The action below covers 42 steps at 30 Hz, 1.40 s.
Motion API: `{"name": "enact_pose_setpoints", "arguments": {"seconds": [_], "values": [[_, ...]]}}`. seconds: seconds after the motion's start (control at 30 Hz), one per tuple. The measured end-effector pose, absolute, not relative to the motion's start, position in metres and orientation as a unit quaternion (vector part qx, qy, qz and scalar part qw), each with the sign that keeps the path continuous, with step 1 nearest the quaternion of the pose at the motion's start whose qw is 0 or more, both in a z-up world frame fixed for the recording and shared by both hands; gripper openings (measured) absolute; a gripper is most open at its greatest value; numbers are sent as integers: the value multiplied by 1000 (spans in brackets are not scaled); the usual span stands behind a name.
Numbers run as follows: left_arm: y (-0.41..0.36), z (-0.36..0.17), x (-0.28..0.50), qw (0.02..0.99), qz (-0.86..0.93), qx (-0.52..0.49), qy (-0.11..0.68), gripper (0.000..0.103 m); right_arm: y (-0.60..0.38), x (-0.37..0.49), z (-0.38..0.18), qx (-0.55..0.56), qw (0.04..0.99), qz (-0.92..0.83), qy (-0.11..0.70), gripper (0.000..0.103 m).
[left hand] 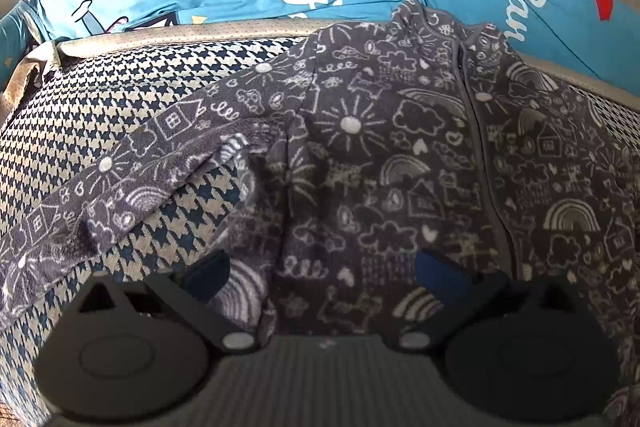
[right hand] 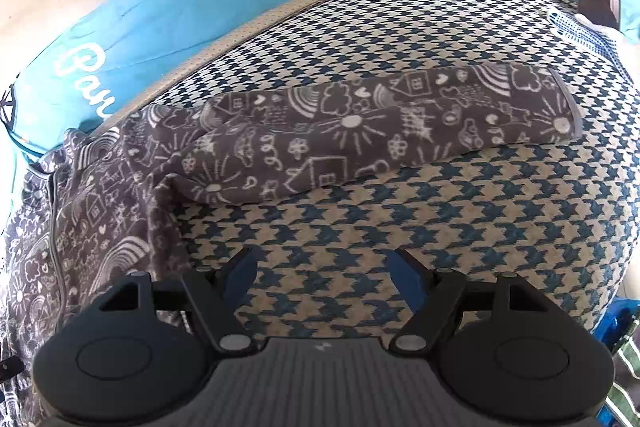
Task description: Fold clothes
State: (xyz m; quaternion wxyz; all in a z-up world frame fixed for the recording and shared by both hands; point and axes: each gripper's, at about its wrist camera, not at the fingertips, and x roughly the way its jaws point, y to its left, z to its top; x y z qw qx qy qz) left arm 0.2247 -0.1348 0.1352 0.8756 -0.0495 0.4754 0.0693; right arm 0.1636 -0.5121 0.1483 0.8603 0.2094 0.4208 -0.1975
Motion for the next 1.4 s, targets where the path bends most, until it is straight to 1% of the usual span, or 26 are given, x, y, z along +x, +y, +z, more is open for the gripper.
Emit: {"name": "enact_pose_setpoints", "arguments": {"seconds": [0.37,0.53,0.63,0.7,0.73,0.8,0.87,0.97,1.13,1.17,1.27,1.4], "values": [[-154,128,219,872,41,-33,486,103,-527,159,139,197,844,-235,439,74],[-161,125,217,871,32,-22,490,103,-543,150,141,224,846,-242,420,74],[-163,123,217,870,32,-12,492,103,-553,144,145,222,848,-257,407,72],[-162,122,217,869,31,-12,494,103,-562,136,150,222,849,-279,390,64],[-162,121,217,868,31,-12,495,103,-567,131,153,224,848,-293,381,62],[-163,120,218,868,31,-10,496,103,-579,121,158,235,844,-319,362,47],[-163,119,218,867,31,-7,497,103,-594,111,160,256,833,-343,351,40],[-164,118,218,867,30,-3,498,103,-616,95,162,288,813,-380,333,34],[-161,118,220,865,28,-7,501,103,-650,81,158,365,795,-379,302,34],[-161,118,220,864,28,-8,502,103,-655,80,156,384,791,-372,298,35],[-161,117,221,864,29,-9,503,103,-669,84,148,419,779,-362,293,44],[-161,117,222,863,31,-10,504,103,-682,95,138,438,771,-364,284,44]]}}
